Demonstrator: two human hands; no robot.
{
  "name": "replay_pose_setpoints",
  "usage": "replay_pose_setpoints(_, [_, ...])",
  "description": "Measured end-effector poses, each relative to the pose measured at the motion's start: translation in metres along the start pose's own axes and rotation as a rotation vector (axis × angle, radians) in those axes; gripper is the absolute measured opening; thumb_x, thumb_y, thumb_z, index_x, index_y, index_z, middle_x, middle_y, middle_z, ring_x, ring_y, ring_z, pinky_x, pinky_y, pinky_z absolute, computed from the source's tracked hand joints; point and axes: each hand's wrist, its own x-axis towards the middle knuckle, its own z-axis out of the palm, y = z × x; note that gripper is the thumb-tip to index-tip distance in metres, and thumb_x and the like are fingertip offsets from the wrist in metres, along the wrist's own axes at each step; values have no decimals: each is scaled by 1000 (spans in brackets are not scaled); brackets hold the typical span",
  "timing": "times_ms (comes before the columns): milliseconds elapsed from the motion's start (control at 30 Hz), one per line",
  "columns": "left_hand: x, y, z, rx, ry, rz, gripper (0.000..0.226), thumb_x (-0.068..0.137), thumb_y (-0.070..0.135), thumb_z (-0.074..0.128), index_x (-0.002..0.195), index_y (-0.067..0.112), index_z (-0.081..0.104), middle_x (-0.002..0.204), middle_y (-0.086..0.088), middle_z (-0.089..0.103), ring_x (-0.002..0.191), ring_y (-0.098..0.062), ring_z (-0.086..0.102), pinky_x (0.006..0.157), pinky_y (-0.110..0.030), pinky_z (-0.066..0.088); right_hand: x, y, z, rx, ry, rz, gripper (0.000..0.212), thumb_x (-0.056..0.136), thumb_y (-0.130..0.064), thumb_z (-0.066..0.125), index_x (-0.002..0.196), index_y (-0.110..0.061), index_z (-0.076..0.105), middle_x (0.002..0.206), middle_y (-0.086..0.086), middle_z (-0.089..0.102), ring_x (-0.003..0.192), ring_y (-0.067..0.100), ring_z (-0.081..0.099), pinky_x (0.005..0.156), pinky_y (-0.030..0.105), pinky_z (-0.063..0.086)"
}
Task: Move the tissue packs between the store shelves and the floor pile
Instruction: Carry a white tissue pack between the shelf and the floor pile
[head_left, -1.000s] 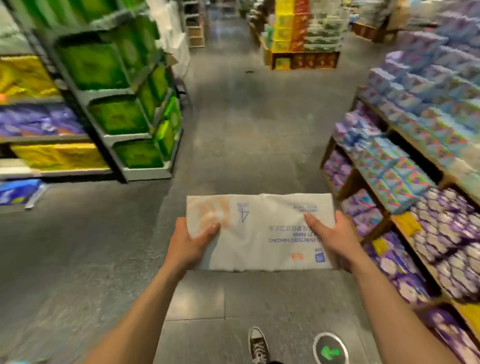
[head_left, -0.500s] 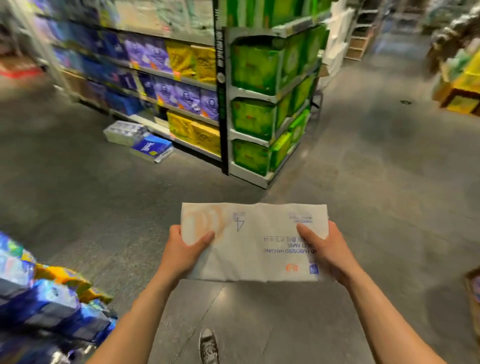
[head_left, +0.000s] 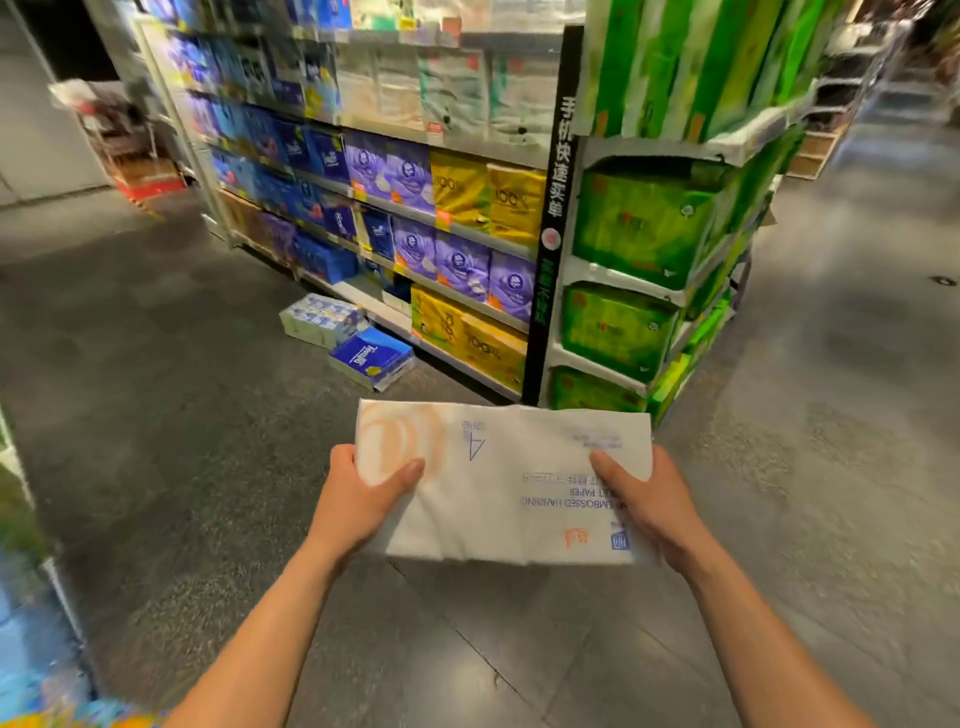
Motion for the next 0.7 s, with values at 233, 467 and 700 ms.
replay_pose_setpoints(233, [176, 1, -17, 17, 68, -32, 96, 49, 81, 79, 114, 13, 59, 105, 4, 69, 91, -12, 69, 78, -41, 59, 185, -10, 73, -21, -81, -1, 19, 96, -29, 67, 112, -19, 68, 97, -5, 79, 84, 13, 77, 60, 20, 58])
replay_pose_setpoints(467, [363, 21, -48, -33, 168, -107, 101, 48, 84, 79, 121, 16, 60, 110, 1, 73, 93, -13, 72, 77, -40, 61, 405, -58, 154, -28, -233, -15, 24, 95, -36, 67, 114, -22, 65, 99, -1, 79, 84, 21, 78, 77, 50, 63])
replay_pose_setpoints(700, [531, 67, -102, -52, 305, -37, 73, 71, 50, 86, 126, 15, 54, 113, 3, 66, 96, -15, 65, 78, -34, 51, 584, -130, 242, -45, -231, -129, 23, 94, -32, 70, 112, -18, 68, 96, -3, 79, 82, 13, 77, 61, 19, 56])
